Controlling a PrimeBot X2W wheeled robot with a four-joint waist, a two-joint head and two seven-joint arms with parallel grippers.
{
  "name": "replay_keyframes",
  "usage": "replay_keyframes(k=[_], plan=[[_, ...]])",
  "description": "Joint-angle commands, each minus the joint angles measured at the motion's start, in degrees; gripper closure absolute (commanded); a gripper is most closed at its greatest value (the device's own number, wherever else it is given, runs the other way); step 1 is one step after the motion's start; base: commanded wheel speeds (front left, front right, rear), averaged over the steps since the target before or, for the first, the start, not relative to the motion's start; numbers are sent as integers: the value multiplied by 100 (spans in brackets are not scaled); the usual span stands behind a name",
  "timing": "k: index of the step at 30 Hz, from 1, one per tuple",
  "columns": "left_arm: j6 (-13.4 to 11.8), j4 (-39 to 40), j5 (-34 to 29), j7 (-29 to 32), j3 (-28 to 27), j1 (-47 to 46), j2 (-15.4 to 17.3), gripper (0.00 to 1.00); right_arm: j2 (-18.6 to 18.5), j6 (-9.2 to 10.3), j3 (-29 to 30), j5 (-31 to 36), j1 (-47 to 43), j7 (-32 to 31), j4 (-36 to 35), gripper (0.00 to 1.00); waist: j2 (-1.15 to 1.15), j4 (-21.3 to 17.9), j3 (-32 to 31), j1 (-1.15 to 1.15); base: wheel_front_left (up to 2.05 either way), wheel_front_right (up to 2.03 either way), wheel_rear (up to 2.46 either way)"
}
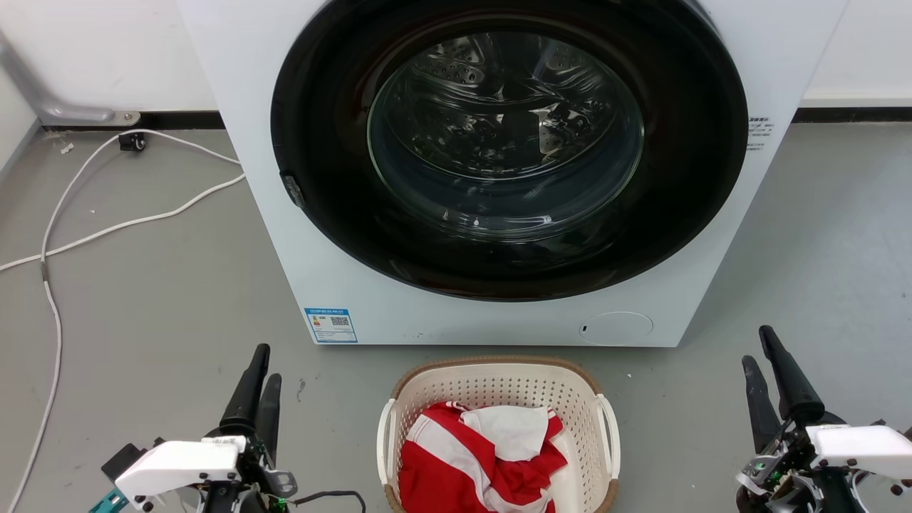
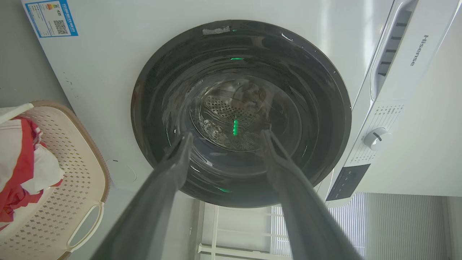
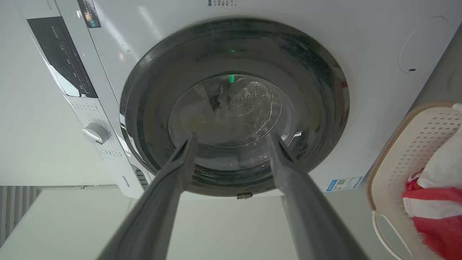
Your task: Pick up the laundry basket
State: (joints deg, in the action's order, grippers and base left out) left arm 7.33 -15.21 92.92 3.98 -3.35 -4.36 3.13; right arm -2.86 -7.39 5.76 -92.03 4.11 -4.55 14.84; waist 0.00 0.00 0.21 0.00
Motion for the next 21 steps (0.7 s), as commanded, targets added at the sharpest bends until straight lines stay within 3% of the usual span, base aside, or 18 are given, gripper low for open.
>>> replay_keyframes(k=[1,21], plan=[[6,129,-68,-74,89,-186,27,0,-16,-2,-37,85,82,71,-158,0,0,2,1,0,0,0,0],[10,307,-1299,-538,482,-357,17,0,-14,-5,-173,1494,-61,553,-487,0,0,15,15,0,0,0,0]])
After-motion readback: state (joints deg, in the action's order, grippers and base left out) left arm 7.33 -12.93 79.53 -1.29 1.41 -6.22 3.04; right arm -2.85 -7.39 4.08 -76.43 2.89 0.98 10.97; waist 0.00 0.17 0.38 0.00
